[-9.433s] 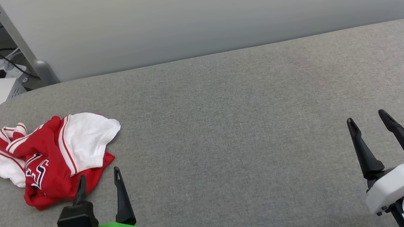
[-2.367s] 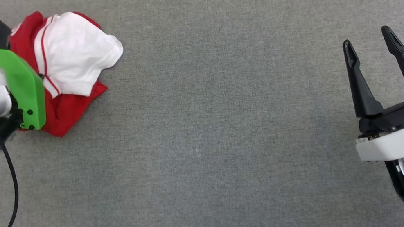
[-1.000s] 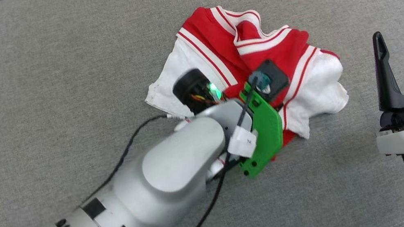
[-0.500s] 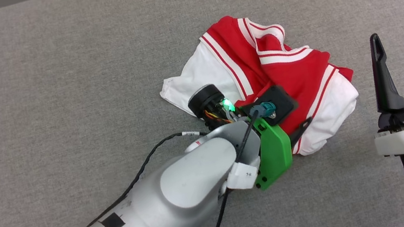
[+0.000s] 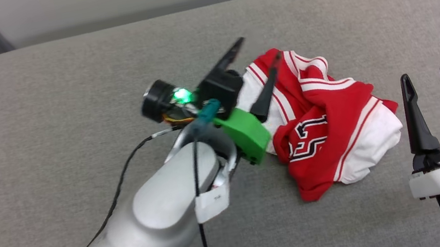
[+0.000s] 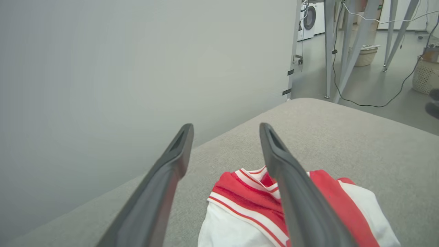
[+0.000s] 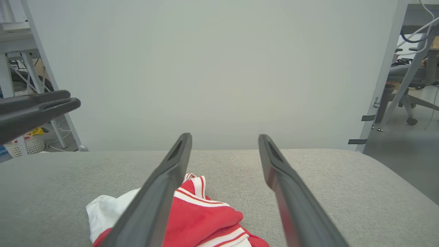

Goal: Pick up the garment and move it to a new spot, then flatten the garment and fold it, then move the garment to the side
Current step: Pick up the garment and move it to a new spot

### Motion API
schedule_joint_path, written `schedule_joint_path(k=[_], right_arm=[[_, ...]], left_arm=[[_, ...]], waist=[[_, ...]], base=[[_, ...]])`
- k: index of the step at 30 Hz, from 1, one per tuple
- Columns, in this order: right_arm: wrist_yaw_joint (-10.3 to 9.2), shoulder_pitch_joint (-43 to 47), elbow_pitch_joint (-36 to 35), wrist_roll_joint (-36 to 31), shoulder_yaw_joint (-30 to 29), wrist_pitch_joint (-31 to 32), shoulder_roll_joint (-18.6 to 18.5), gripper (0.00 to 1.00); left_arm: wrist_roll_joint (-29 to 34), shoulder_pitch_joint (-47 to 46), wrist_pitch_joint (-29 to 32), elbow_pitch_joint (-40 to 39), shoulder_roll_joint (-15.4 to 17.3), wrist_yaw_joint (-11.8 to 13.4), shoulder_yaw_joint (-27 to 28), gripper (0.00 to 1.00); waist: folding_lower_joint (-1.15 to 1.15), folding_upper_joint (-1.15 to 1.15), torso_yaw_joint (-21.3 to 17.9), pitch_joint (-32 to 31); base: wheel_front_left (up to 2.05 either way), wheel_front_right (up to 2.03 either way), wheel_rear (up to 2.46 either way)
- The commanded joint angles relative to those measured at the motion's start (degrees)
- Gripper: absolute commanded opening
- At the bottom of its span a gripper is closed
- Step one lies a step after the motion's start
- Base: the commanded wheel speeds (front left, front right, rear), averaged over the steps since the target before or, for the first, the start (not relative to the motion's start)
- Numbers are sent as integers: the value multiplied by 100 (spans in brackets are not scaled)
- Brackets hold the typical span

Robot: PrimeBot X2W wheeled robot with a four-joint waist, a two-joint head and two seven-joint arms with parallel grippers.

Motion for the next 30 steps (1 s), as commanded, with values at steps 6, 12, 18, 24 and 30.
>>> schedule_joint_path(k=[6,12,18,24,30], right_arm=[[37,191,15,-102,3,-27,-2,100],[37,323,73,-107,36,-27,-2,100],[37,429,174,-65,88,-27,-2,100],[37,529,200,-51,105,-27,-2,100],[37,594,244,-50,71,-27,-2,100]], left_arm=[[561,1068,-32,-750,453,596,1121,100],[1079,2085,-33,-1437,625,925,2307,100],[1563,3088,-33,-1830,643,955,3272,100],[2010,3986,-33,-2212,503,783,3965,100],[2276,4532,-33,-2357,281,373,4400,100]], waist=[[0,0,421,-396],[0,0,542,-551],[0,0,585,-699],[0,0,549,-809],[0,0,497,-858]], base=[[0,0,0],[0,0,0],[0,0,0],[0,0,0],[0,0,0]])
